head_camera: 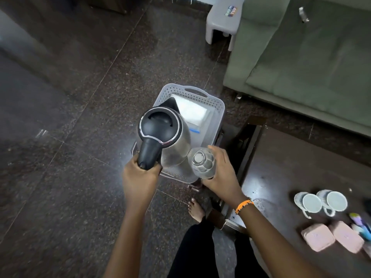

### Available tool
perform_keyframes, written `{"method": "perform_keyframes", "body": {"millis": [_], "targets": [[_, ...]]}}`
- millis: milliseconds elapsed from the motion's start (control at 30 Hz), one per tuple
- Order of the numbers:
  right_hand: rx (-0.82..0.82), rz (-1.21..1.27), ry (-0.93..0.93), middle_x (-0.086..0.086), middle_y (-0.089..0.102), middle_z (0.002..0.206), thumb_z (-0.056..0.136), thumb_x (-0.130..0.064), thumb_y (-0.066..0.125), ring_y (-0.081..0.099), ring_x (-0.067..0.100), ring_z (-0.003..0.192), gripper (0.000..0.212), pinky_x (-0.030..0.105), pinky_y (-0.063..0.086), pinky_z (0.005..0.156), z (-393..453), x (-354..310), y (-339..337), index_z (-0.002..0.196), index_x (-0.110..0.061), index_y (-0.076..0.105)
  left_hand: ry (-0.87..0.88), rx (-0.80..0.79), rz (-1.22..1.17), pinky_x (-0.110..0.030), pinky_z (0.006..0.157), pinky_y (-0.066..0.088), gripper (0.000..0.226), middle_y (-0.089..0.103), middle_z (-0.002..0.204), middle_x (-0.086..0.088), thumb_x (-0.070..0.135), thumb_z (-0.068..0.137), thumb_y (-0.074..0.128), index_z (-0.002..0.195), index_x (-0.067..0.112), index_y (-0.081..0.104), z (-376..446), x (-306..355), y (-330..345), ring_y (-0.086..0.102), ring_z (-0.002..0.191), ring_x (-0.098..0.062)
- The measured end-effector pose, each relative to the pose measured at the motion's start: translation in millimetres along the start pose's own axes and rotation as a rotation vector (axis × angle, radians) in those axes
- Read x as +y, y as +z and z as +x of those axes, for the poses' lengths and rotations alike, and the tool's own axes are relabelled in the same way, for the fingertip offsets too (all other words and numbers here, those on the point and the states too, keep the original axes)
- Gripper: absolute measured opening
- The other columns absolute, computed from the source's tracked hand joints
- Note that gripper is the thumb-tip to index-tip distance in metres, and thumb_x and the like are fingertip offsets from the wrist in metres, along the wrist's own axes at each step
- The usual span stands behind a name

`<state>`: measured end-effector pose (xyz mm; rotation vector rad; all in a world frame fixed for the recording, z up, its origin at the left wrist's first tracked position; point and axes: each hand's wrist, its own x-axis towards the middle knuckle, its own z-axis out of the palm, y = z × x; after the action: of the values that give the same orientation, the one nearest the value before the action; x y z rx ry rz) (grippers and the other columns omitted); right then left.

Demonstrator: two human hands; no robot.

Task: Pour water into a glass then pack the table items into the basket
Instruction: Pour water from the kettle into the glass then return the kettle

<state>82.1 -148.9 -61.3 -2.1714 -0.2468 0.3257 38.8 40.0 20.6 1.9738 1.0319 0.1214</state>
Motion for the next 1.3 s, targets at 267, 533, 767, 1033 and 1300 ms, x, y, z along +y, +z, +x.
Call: {"method": "perform_keyframes", "body": {"millis": [267, 533, 767, 1033, 1300], "targets": [[0.039, -0.064, 0.085, 0.001, 0.046, 0.128, 0.062, -0.009, 0.075, 0.046, 0.009, 0.117, 0.075, 0.022, 0.04, 0.101, -55.0, 43.5, -83.6, 0.13, -0.013, 0.042, 0.106, -0.043, 0.131, -0.026, 0.044, 0.038, 0.019, 0.053, 0.048, 0.004, 0.019, 0.065, 0.074, 0.068, 0.026, 0.057, -97.6, 1.0, -3.9, 0.043, 0.04, -0.007], [0.004, -0.159, 0.287, 0.007, 0.047, 0.132, 0.056, -0.011, 0.075, 0.046, 0.025, 0.12, 0.082, 0.03, 0.034, 0.106, -112.3, 131.4, -106.7, 0.131, -0.008, 0.043, 0.107, -0.241, 0.315, -0.024, 0.042, 0.037, 0.019, 0.054, 0.045, 0.006, 0.019, 0.062, 0.077, 0.062, 0.022, 0.058, -164.9, -11.7, 36.2, 0.047, 0.04, -0.007], [-0.096, -0.258, 0.409, 0.008, 0.041, 0.134, 0.059, -0.009, 0.072, 0.041, 0.031, 0.121, 0.088, 0.046, 0.042, 0.102, -136.6, 188.8, -103.0, 0.138, -0.012, 0.032, 0.12, -0.398, 0.48, -0.02, 0.041, 0.03, 0.026, 0.044, 0.037, 0.002, 0.017, 0.063, 0.073, 0.053, 0.019, 0.049, -210.3, -21.0, 79.0, 0.042, 0.039, -0.006], [-0.288, -0.327, 0.43, 0.012, 0.037, 0.136, 0.065, -0.008, 0.074, 0.04, 0.033, 0.124, 0.088, 0.043, 0.038, 0.106, -131.9, 227.7, -96.1, 0.14, -0.008, 0.027, 0.098, -0.503, 0.543, -0.03, 0.046, 0.035, 0.026, 0.044, 0.042, 0.001, 0.019, 0.066, 0.071, 0.056, 0.014, 0.048, -229.3, -37.9, 102.9, 0.042, 0.043, -0.018], [-0.227, -0.246, 0.415, 0.015, 0.038, 0.137, 0.07, -0.006, 0.072, 0.042, 0.033, 0.125, 0.084, 0.036, 0.032, 0.11, -136.4, 242.8, -88.7, 0.141, -0.006, 0.028, 0.15, -0.557, 0.597, -0.021, 0.045, 0.033, 0.035, 0.05, 0.045, 0.006, 0.035, 0.064, 0.076, 0.055, 0.021, 0.045, -239.2, -42.0, 119.4, 0.05, 0.048, -0.01]]}}
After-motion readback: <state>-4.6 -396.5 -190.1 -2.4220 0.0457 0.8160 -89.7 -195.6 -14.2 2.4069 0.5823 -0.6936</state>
